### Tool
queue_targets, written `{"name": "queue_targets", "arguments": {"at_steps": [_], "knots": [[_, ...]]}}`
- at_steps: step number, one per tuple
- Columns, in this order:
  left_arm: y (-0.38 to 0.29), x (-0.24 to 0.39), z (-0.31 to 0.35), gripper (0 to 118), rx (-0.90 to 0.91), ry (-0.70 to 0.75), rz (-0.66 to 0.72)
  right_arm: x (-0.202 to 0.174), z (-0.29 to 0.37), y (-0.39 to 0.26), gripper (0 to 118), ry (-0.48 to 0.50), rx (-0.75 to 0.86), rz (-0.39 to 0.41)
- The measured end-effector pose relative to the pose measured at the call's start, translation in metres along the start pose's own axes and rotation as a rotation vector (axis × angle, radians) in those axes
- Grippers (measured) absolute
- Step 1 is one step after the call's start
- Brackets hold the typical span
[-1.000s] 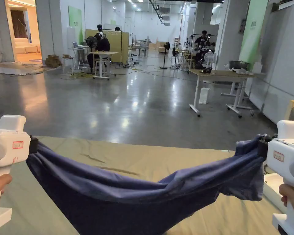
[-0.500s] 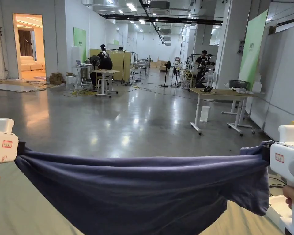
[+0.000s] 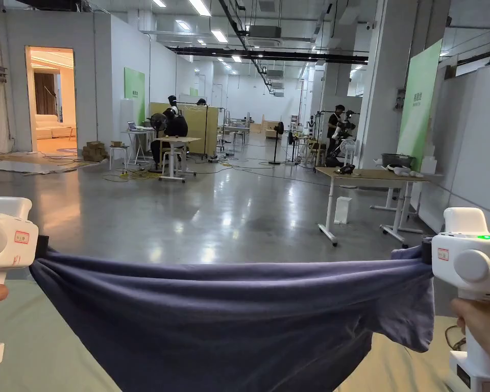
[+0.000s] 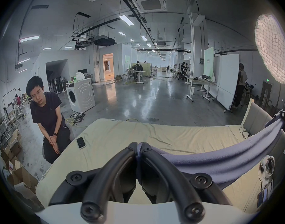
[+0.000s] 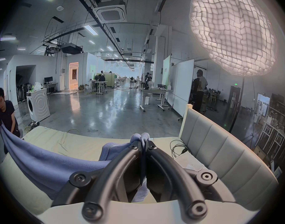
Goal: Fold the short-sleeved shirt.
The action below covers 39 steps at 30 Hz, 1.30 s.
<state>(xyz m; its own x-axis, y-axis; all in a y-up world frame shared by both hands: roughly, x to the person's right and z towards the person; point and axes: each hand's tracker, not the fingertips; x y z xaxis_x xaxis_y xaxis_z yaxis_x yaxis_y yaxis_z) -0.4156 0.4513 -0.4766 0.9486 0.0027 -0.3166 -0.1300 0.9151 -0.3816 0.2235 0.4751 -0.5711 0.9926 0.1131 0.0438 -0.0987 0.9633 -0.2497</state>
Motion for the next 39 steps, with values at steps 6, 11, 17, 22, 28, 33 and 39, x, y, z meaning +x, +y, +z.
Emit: {"name": "queue_targets", "arguments": {"at_steps": [6, 11, 17, 22, 28, 33, 39], "knots": [[-0.019, 0.001, -0.002, 5, 0.001, 0.001, -0.013, 0.003, -0.003, -0.019, 3, -0.005, -0.002, 0.001], [-0.096, -0.002, 0.005, 5, -0.052, -0.030, 0.021, 0.007, 0.013, -0.087, 3, 0.009, -0.071, -0.010], [-0.222, -0.010, 0.028, 5, -0.197, -0.022, -0.067, 0.015, 0.059, -0.206, 3, -0.003, -0.151, 0.074], [-0.314, -0.026, 0.065, 5, -0.307, -0.032, 0.015, 0.027, 0.110, -0.296, 3, 0.004, -0.293, 0.043], [-0.398, -0.033, 0.086, 5, -0.450, -0.036, 0.038, 0.028, 0.141, -0.377, 3, -0.019, -0.410, 0.066], [-0.443, -0.055, 0.061, 7, -0.529, -0.052, 0.079, 0.023, 0.145, -0.410, 4, -0.039, -0.446, 0.093], [-0.426, -0.050, 0.078, 52, -0.441, 0.007, 0.000, 0.012, 0.160, -0.391, 48, -0.056, -0.360, 0.169]]}}
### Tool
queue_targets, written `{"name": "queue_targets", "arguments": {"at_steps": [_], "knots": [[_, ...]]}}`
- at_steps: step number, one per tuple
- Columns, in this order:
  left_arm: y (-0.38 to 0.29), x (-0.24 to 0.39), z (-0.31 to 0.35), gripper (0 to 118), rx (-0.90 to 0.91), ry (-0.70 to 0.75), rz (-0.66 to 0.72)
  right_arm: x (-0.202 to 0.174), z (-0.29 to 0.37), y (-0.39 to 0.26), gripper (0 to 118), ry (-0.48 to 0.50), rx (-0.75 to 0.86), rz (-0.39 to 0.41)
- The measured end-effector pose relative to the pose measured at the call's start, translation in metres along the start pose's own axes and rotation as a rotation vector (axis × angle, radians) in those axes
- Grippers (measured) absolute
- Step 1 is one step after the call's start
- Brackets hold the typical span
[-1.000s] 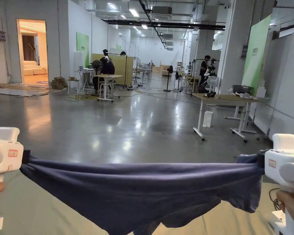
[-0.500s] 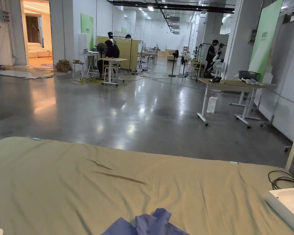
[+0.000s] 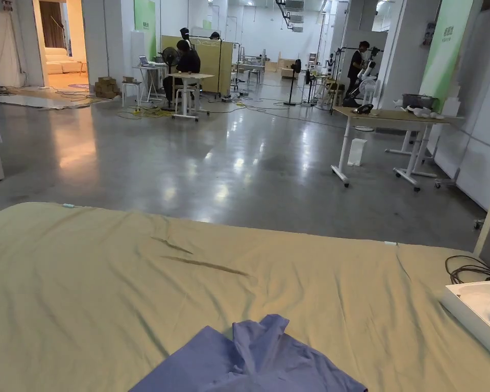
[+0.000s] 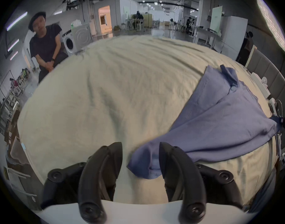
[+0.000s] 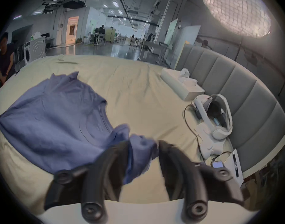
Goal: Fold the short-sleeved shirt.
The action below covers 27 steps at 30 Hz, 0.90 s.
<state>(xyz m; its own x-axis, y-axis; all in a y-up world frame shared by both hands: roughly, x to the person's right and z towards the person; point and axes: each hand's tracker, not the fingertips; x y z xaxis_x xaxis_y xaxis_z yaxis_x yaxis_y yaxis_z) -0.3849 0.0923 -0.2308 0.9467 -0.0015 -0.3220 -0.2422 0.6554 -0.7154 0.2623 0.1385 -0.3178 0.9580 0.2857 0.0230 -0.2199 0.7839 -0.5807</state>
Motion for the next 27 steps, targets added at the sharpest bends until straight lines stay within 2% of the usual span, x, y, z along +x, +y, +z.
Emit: {"name": "queue_targets", "arguments": {"at_steps": [2, 5, 10, 13, 17, 19, 22, 24, 25, 27], "knots": [[0.011, 0.008, 0.019, 56, 0.084, -0.002, -0.014, -0.001, 0.017, 0.018, 53, -0.007, 0.080, -0.036], [0.036, 0.027, 0.045, 57, 0.230, -0.022, -0.027, -0.010, 0.039, 0.051, 67, 0.006, 0.204, -0.068], [0.077, 0.086, 0.088, 57, 0.403, -0.127, -0.055, -0.037, 0.074, 0.103, 67, 0.124, 0.367, -0.157], [0.093, 0.121, 0.107, 57, 0.505, -0.170, -0.076, -0.056, 0.086, 0.120, 66, 0.152, 0.421, -0.223], [0.100, 0.159, 0.126, 52, 0.562, -0.194, -0.072, -0.077, 0.093, 0.127, 58, 0.164, 0.447, -0.228], [0.099, 0.173, 0.132, 36, 0.584, -0.190, -0.066, -0.086, 0.097, 0.125, 37, 0.161, 0.483, -0.209], [0.095, 0.182, 0.136, 14, 0.616, -0.214, -0.040, -0.095, 0.100, 0.123, 18, 0.165, 0.498, -0.185], [0.093, 0.185, 0.137, 3, 0.621, -0.219, -0.048, -0.100, 0.102, 0.123, 0, 0.163, 0.504, -0.186], [0.092, 0.186, 0.138, 2, 0.629, -0.198, -0.056, -0.101, 0.104, 0.124, 0, 0.146, 0.513, -0.188], [0.092, 0.182, 0.137, 1, 0.627, -0.199, -0.062, -0.100, 0.105, 0.127, 0, 0.191, 0.505, -0.204]]}}
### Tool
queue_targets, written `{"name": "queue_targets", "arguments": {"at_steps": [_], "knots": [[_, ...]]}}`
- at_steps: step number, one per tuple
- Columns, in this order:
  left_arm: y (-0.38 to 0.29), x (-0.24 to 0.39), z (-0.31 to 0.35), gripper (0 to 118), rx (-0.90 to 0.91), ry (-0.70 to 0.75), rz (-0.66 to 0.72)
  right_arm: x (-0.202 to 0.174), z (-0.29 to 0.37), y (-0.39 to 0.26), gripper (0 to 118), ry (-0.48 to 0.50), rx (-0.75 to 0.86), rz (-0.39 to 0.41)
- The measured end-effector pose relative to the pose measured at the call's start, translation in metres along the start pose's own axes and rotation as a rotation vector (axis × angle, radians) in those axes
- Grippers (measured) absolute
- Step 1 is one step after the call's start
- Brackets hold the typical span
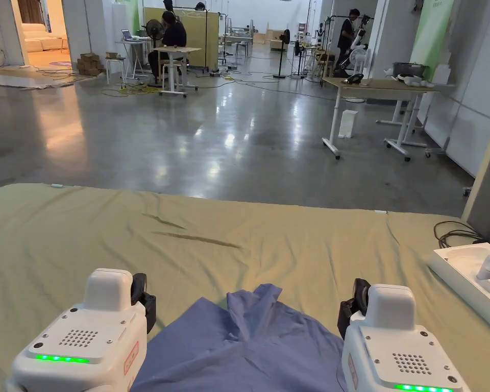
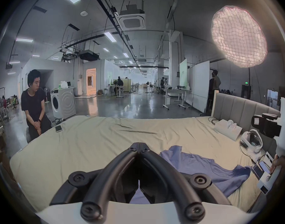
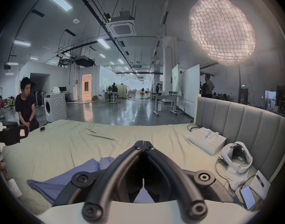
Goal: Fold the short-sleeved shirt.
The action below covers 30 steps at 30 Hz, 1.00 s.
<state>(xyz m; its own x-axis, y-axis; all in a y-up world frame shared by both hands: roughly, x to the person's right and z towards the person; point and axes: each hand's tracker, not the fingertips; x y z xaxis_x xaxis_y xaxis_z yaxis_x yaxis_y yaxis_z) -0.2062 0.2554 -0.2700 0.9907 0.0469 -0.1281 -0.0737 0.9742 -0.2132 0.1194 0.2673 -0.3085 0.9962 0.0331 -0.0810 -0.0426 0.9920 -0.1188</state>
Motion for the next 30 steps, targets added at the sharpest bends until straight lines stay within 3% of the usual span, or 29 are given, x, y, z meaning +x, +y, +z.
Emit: {"name": "queue_targets", "arguments": {"at_steps": [6, 13, 14, 17, 18, 21, 24, 28, 30], "knots": [[-0.013, -0.041, 0.008, 1, -0.059, 0.017, 0.026, 0.000, -0.009, -0.004, 0, 0.012, -0.033, 0.025], [-0.063, -0.135, -0.013, 4, -0.428, 0.159, 0.079, -0.004, -0.019, -0.023, 0, 0.060, -0.109, 0.059], [-0.073, -0.147, -0.016, 7, -0.489, 0.180, 0.084, -0.005, -0.020, -0.027, 0, 0.062, -0.121, 0.063], [-0.100, -0.175, -0.021, 44, -0.607, 0.212, 0.129, -0.008, -0.023, -0.034, 0, 0.061, -0.144, 0.067], [-0.107, -0.182, -0.022, 48, -0.628, 0.211, 0.156, -0.008, -0.025, -0.037, 0, 0.061, -0.152, 0.068], [-0.125, -0.197, -0.025, 55, -0.706, 0.185, 0.245, -0.009, -0.029, -0.043, 0, 0.062, -0.184, 0.071], [-0.143, -0.203, -0.034, 62, -0.752, 0.223, 0.233, -0.009, -0.032, -0.050, 0, 0.058, -0.204, 0.077], [-0.174, -0.207, -0.049, 62, -0.865, 0.268, 0.239, -0.009, -0.034, -0.054, 0, 0.051, -0.232, 0.081], [-0.182, -0.205, -0.047, 61, -0.838, 0.261, 0.248, -0.008, -0.035, -0.057, 0, 0.046, -0.242, 0.085]]}}
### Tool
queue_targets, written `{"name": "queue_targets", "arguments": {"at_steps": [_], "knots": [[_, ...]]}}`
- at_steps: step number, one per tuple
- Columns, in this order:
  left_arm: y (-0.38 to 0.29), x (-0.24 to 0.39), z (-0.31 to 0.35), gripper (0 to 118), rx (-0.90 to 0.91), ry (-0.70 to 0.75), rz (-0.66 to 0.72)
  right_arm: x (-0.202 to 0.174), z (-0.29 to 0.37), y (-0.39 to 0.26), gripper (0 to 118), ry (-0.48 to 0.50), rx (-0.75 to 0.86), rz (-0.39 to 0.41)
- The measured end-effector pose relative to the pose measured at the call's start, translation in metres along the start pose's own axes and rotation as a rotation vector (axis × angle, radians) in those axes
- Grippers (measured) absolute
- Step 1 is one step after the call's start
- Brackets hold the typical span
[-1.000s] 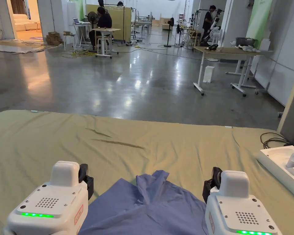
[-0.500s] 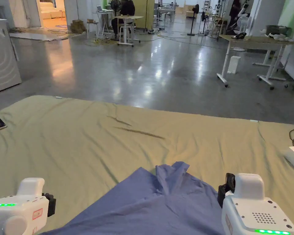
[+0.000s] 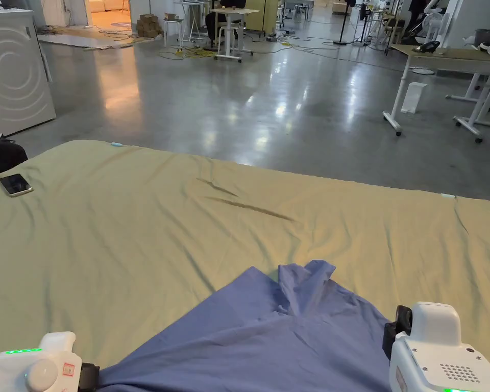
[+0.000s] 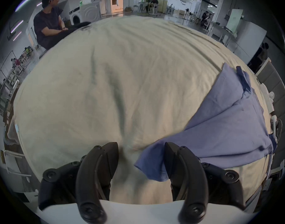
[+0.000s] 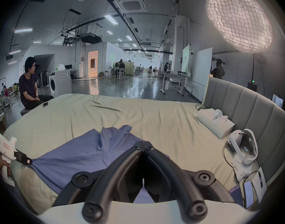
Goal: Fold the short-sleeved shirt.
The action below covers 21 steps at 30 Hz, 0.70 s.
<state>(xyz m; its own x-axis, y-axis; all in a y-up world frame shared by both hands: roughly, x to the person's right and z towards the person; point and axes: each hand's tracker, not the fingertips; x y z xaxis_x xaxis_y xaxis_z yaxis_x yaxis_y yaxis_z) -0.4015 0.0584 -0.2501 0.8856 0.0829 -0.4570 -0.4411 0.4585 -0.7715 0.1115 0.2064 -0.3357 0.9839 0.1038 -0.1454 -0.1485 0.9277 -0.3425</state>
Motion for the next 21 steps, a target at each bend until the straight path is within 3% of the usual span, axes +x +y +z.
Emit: {"name": "queue_targets", "arguments": {"at_steps": [2, 6, 8, 12, 13, 15, 17, 21], "knots": [[-0.003, 0.009, 0.007, 54, 0.044, 0.033, -0.012, 0.001, -0.003, -0.002, 0, -0.005, -0.012, 0.005], [-0.009, 0.033, 0.004, 8, 0.061, 0.050, -0.172, 0.002, -0.011, -0.003, 0, -0.008, -0.036, 0.002], [-0.012, 0.040, 0.002, 6, 0.056, 0.079, -0.216, 0.003, -0.019, -0.003, 0, -0.001, -0.054, -0.007], [-0.010, 0.029, 0.011, 5, 0.072, 0.019, -0.154, 0.008, -0.049, 0.004, 0, 0.021, -0.101, 0.007], [-0.008, 0.025, 0.017, 5, 0.083, 0.015, -0.151, 0.009, -0.061, 0.007, 7, 0.035, -0.129, 0.029], [-0.007, 0.023, 0.028, 5, 0.110, 0.008, -0.148, 0.013, -0.091, 0.014, 42, 0.075, -0.185, 0.066], [-0.004, 0.023, 0.036, 5, 0.141, -0.007, -0.124, 0.016, -0.128, 0.018, 65, 0.147, -0.287, 0.078], [0.000, 0.023, 0.044, 5, 0.163, -0.015, -0.105, 0.016, -0.205, 0.019, 69, 0.184, -0.456, 0.156]]}}
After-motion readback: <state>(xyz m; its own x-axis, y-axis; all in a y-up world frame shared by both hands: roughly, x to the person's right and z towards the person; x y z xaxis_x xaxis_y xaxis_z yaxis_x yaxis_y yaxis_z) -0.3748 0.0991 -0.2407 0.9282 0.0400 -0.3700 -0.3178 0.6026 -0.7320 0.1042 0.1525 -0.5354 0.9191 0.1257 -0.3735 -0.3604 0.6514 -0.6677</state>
